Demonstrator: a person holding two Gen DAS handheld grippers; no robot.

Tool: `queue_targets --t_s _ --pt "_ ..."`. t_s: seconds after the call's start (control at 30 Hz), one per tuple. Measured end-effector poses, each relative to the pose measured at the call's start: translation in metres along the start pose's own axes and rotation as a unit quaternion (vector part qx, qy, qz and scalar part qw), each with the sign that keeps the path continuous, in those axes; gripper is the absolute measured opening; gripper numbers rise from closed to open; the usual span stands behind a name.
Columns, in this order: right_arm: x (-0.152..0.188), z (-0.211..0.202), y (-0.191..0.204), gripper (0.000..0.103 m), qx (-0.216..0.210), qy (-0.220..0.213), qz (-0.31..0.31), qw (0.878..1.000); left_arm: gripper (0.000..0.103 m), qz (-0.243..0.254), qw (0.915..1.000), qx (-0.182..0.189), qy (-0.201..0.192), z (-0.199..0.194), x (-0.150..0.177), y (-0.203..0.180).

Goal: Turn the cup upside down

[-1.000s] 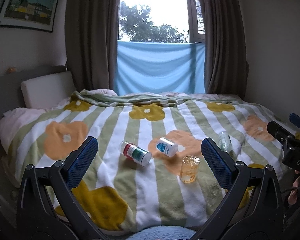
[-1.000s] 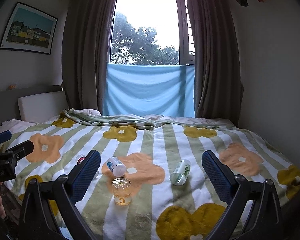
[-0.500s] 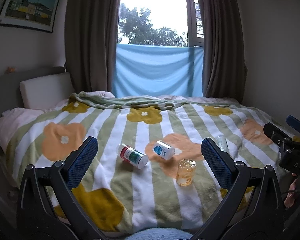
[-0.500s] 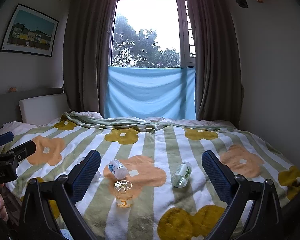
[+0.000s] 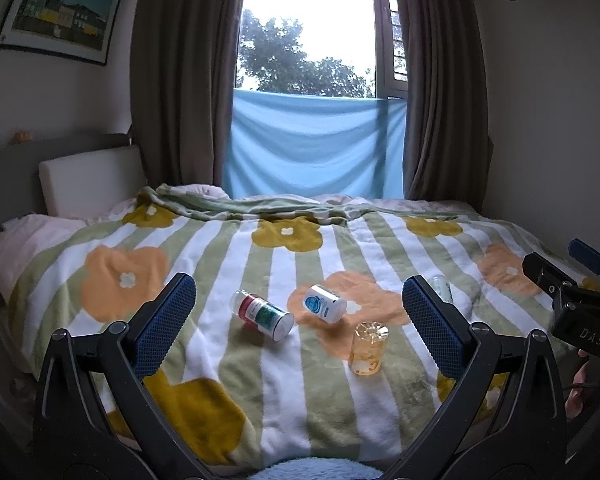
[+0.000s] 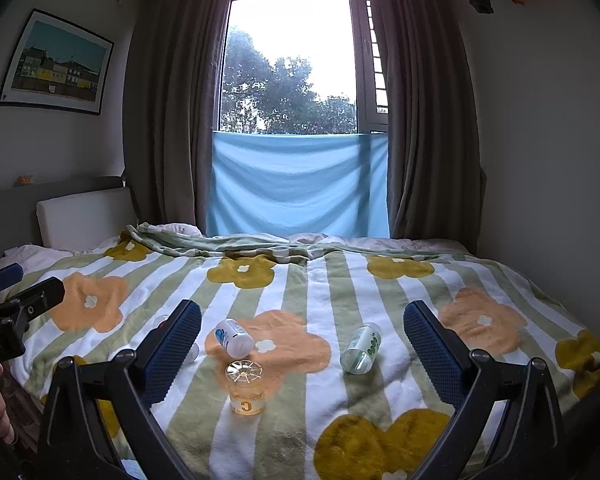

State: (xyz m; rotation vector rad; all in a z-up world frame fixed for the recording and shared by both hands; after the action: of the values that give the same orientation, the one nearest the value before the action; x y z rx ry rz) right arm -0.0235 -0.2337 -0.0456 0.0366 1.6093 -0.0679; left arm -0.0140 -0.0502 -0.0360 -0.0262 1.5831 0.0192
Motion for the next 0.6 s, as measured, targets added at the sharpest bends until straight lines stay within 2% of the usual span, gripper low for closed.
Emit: queue_targets --t_s 0.6 --pt "0.0003 -0.0002 -0.0004 0.101 0.0 -0.001 0.001 1.0 0.103 0.004 1.0 -0.003 0.002 0.0016 0.0008 -0.001"
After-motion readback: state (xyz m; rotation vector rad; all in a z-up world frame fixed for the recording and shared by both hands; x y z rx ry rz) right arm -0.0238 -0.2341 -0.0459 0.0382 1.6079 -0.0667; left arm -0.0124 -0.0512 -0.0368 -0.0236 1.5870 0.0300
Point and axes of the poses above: each gripper's, at about its wrist camera, not at the fingertips, and z roughly the way its jaws point, y to its left, x to its underside, the point moved 1 cm from there along z, roughly the way its jaws point, and after that the axes turned 11 degrees about -y, right-handed, at the moved point
